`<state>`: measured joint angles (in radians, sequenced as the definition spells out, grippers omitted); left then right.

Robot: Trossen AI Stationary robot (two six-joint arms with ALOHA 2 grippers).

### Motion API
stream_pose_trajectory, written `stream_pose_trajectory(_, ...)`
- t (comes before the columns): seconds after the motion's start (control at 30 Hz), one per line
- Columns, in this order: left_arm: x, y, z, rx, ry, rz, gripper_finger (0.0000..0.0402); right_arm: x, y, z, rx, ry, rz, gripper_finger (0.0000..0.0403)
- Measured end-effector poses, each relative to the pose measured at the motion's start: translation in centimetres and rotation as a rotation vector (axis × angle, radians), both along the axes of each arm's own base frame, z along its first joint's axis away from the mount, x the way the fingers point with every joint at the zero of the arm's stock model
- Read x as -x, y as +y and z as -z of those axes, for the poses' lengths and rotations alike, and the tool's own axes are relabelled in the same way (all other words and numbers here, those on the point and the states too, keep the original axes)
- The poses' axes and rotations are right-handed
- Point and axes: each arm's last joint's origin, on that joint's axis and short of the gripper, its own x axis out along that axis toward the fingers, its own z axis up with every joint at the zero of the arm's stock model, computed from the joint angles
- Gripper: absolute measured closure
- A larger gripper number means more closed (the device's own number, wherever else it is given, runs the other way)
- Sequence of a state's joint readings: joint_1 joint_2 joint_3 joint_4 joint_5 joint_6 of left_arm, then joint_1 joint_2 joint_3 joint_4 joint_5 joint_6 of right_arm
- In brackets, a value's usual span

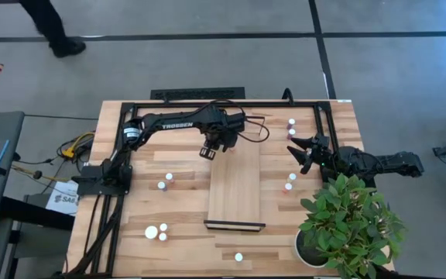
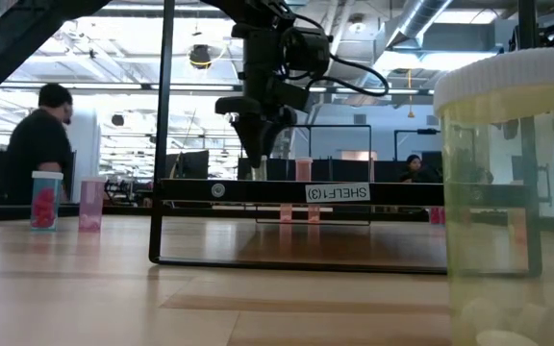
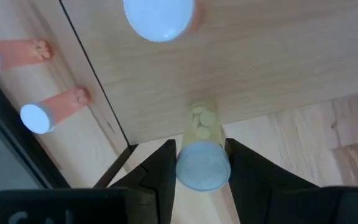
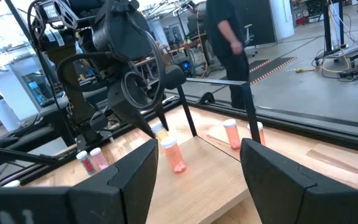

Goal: Pick and place medicine bottles onto shelf by color
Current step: Put the yellow pill bottle on the shelf

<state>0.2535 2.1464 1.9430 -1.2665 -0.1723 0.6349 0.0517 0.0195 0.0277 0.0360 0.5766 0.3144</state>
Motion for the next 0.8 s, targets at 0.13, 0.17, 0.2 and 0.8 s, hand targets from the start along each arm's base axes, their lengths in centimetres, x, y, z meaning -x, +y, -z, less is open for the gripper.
stream_pose_trajectory(0.13,-0.19,0.04,-0.02,-0.004,-0.02,0.002,0.0293,0.0,0.0,0.0,0.0,0.0,0.0,0.0152)
stream_pose_trajectory(0.17,-0.23,0.05,-0.03,-0.004,-0.024,0.002,0.0293,0.0,0.0,-0.01,0.0,0.0,0.0,0.0152)
stream_pose_trajectory(0.2,-0.26,0.06,-0.03,-0.005,-0.027,0.003,0.0293,0.0,0.0,0.0,0.0,0.0,0.0,0.0152)
stream_pose_trajectory(0.8,-0.23,0.16,-0.01,0.008,-0.029,0.007,0.0293,0.0,0.0,0.0,0.0,0.0,0.0,0.0152)
